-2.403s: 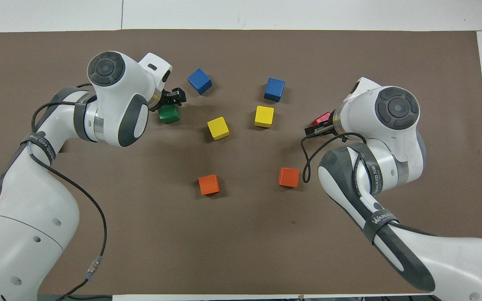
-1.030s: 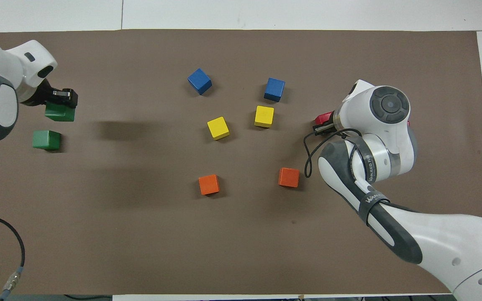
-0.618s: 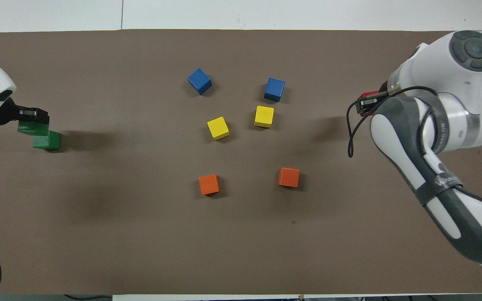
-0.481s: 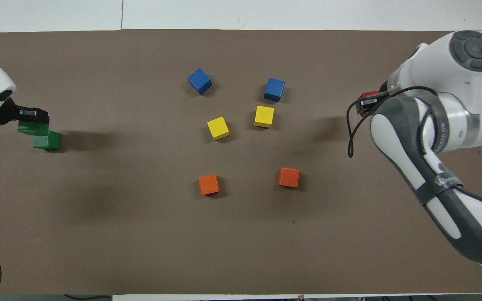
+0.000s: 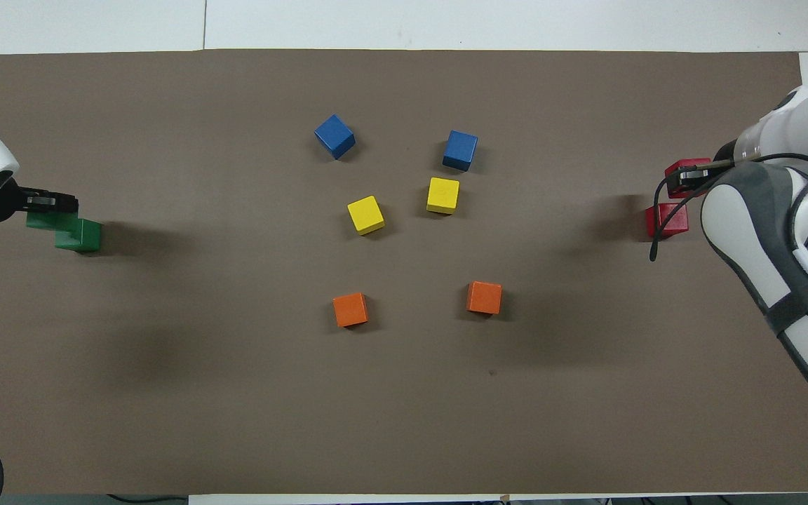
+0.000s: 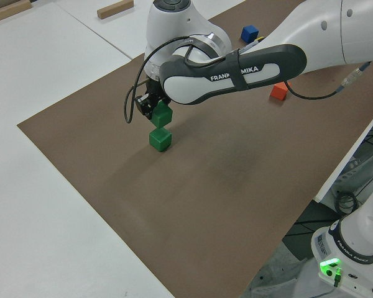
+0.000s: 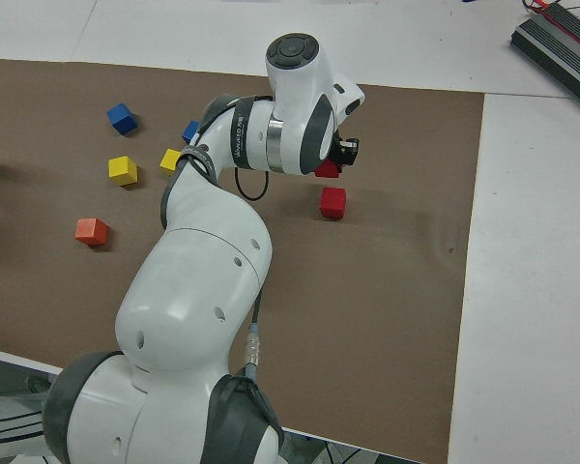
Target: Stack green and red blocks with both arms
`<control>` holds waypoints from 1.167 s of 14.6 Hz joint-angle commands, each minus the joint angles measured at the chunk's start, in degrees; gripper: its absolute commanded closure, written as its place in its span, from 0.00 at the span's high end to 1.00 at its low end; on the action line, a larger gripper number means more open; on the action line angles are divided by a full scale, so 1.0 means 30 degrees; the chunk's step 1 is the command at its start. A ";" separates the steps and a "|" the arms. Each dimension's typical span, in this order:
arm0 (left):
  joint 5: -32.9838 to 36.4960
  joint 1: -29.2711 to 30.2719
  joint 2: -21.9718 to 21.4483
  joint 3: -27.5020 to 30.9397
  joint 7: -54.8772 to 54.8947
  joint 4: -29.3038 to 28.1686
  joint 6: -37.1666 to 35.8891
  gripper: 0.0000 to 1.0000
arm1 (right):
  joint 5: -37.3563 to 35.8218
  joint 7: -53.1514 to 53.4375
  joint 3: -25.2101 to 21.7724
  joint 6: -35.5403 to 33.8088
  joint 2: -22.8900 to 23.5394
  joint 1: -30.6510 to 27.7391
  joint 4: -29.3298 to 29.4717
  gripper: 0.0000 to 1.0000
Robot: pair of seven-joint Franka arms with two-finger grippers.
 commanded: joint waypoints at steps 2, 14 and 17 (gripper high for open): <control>-0.0455 0.0261 -0.0677 -0.0116 0.0400 -0.1904 0.2270 0.00 | 0.0070 -0.0404 0.0180 0.1470 -0.1390 -0.0405 -0.2589 0.00; -0.0484 0.0612 -0.0530 -0.0116 -0.0066 -0.2139 0.1454 0.00 | 0.0071 -0.0433 0.0209 0.1943 -0.2036 -0.0904 -0.4322 0.00; -0.0484 0.0642 -0.0530 -0.0116 -0.0127 -0.2169 0.1305 0.00 | 0.0100 -0.0374 0.0209 0.1972 -0.2036 -0.0846 -0.4322 0.00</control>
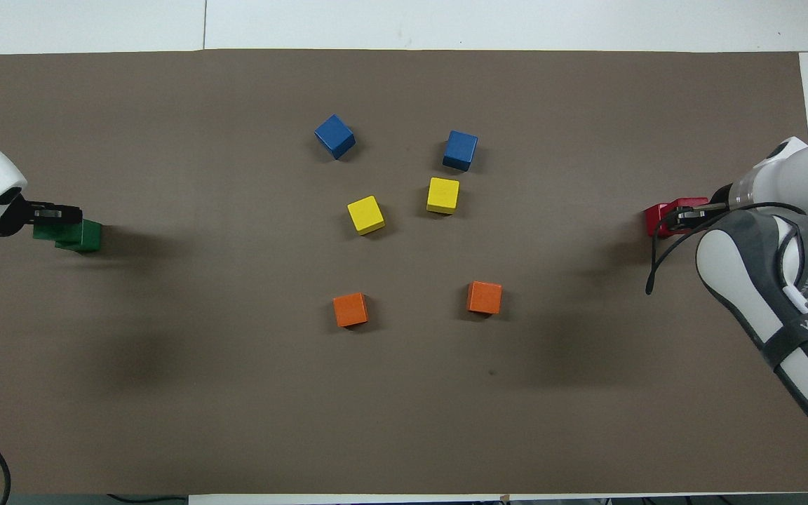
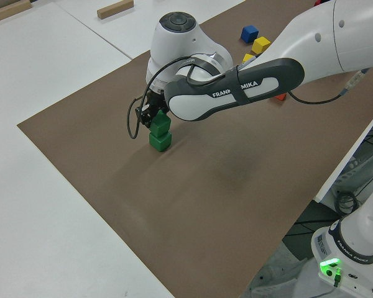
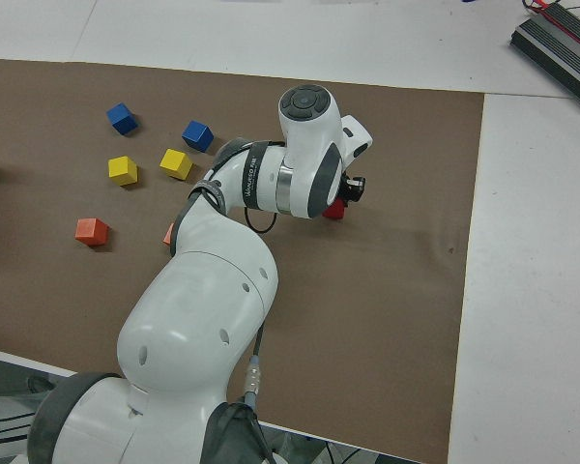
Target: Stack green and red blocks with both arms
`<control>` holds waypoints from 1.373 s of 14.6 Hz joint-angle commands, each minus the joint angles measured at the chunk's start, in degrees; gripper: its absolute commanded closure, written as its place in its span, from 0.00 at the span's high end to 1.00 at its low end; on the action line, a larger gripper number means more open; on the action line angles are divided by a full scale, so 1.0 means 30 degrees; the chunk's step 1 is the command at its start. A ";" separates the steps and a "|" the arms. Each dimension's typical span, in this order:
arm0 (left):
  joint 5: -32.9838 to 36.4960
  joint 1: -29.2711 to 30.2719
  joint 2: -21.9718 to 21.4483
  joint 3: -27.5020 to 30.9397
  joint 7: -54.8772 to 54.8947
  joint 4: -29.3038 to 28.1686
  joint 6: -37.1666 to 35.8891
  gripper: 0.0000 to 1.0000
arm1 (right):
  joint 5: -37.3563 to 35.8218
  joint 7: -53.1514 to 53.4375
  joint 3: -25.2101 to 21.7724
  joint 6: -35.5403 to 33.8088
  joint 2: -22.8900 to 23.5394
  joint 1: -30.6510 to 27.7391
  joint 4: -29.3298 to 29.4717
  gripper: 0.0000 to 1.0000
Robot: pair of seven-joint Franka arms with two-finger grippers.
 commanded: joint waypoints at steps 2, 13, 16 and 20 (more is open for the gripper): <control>-0.0337 0.0186 -0.0441 -0.0125 -0.0045 -0.0694 -0.0241 0.00 | 0.0099 -0.0311 0.0213 0.0726 -0.0564 -0.0151 -0.0744 0.00; -0.0249 0.0156 -0.0060 -0.0096 0.0278 -0.0343 -0.0299 1.00 | 0.0099 -0.0194 0.0213 0.0845 -0.0535 -0.0091 -0.0862 0.00; -0.0249 0.0214 0.0056 -0.0096 0.0278 0.0707 -0.1524 1.00 | 0.0099 -0.0164 0.0213 0.0845 -0.0535 -0.0091 -0.0832 0.75; -0.0220 0.0186 0.0467 -0.0096 0.0190 0.2877 -0.3199 1.00 | 0.0099 -0.0164 0.0213 0.0845 -0.0505 -0.0062 -0.0745 1.00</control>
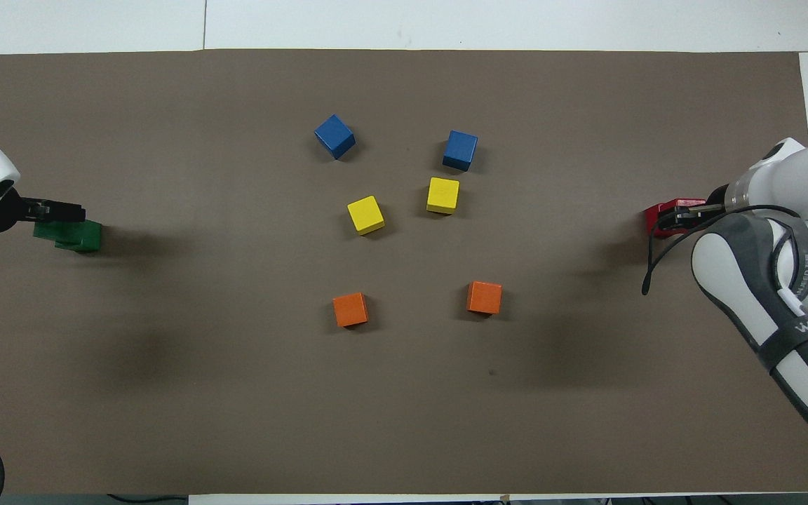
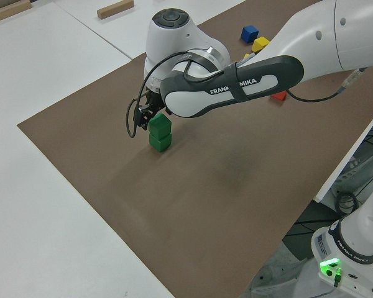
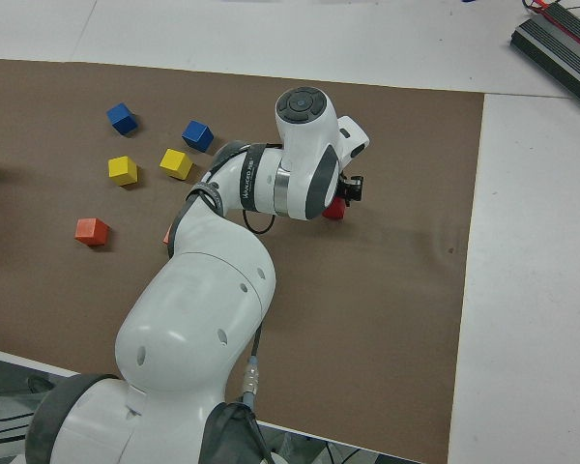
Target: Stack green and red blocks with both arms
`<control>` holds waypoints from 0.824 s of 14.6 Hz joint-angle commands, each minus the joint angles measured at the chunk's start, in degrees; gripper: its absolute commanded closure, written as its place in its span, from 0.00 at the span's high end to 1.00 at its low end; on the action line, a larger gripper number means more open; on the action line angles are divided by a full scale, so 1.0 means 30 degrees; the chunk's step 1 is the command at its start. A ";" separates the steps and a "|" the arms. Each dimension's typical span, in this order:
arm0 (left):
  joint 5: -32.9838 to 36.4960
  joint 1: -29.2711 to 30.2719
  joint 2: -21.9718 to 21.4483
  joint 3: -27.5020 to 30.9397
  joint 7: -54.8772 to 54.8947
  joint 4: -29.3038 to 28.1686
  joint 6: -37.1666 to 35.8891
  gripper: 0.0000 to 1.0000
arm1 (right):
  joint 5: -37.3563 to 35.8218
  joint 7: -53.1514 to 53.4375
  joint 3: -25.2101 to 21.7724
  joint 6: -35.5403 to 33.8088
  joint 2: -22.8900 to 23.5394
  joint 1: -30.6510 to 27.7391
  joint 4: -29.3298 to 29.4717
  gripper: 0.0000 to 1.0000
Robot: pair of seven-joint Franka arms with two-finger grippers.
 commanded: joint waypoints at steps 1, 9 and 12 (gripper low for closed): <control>-0.0071 -0.0027 0.0258 -0.0046 0.0160 0.1445 -0.0974 1.00 | 0.0070 -0.0136 0.0168 0.0432 -0.0418 -0.0131 -0.0491 1.00; 0.0076 -0.1226 -0.1555 -0.0076 -0.2531 0.4230 -0.5802 1.00 | 0.0099 0.2002 0.0344 -0.4800 -0.1233 0.1419 0.3575 1.00; 0.1014 -0.1842 -0.3195 -0.0251 -0.3791 0.4288 -0.7326 1.00 | 0.0070 0.2003 0.0577 -0.7031 -0.3107 0.1686 0.4342 1.00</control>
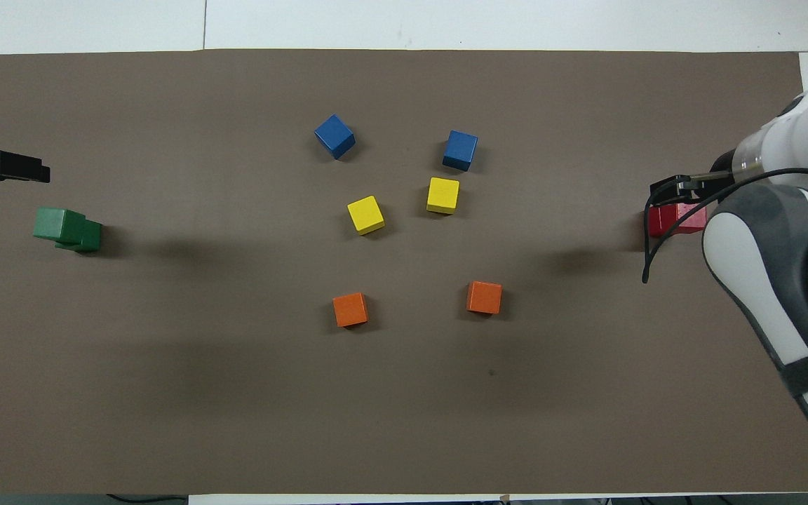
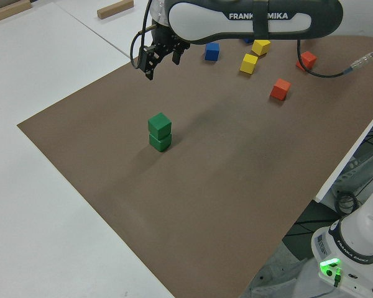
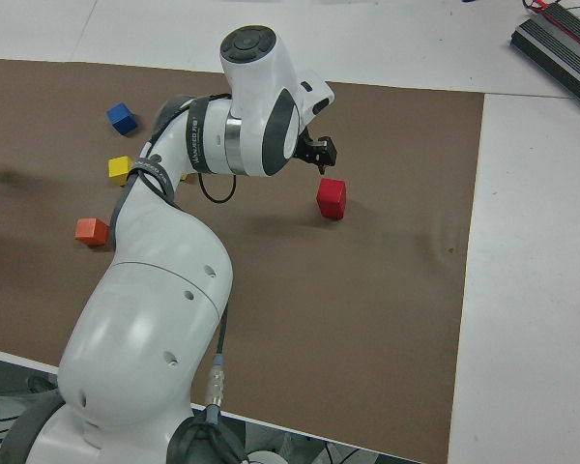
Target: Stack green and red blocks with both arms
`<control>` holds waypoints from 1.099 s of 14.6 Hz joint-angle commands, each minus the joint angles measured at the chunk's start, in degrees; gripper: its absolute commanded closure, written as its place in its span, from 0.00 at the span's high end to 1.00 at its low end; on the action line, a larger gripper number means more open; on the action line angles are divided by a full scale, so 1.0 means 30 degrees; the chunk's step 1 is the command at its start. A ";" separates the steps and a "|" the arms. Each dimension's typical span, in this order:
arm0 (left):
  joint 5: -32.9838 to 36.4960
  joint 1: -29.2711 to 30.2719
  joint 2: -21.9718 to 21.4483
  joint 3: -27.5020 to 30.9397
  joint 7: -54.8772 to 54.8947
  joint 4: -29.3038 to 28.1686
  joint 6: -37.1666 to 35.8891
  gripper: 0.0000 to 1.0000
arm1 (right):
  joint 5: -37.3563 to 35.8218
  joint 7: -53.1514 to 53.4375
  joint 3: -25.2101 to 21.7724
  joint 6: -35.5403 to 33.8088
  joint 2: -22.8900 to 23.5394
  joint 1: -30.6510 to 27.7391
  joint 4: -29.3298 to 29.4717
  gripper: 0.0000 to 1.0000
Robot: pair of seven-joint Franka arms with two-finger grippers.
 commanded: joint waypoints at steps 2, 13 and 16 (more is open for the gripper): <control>0.0609 -0.0841 -0.1877 0.0077 -0.2270 0.0009 -0.2101 1.00 | 0.0057 -0.0002 0.0361 -0.3025 -0.2451 -0.0142 0.0804 1.00; 0.0638 -0.1895 -0.3754 -0.0099 -0.4326 0.1007 -0.7143 1.00 | 0.0378 -0.0384 0.0684 -0.7369 -0.3692 -0.0201 0.2647 1.00; 0.0638 -0.1925 -0.4280 -0.0129 -0.4238 0.0570 -0.7496 1.00 | 0.0379 -0.0296 0.0684 -0.7869 -0.3278 -0.0259 0.3297 1.00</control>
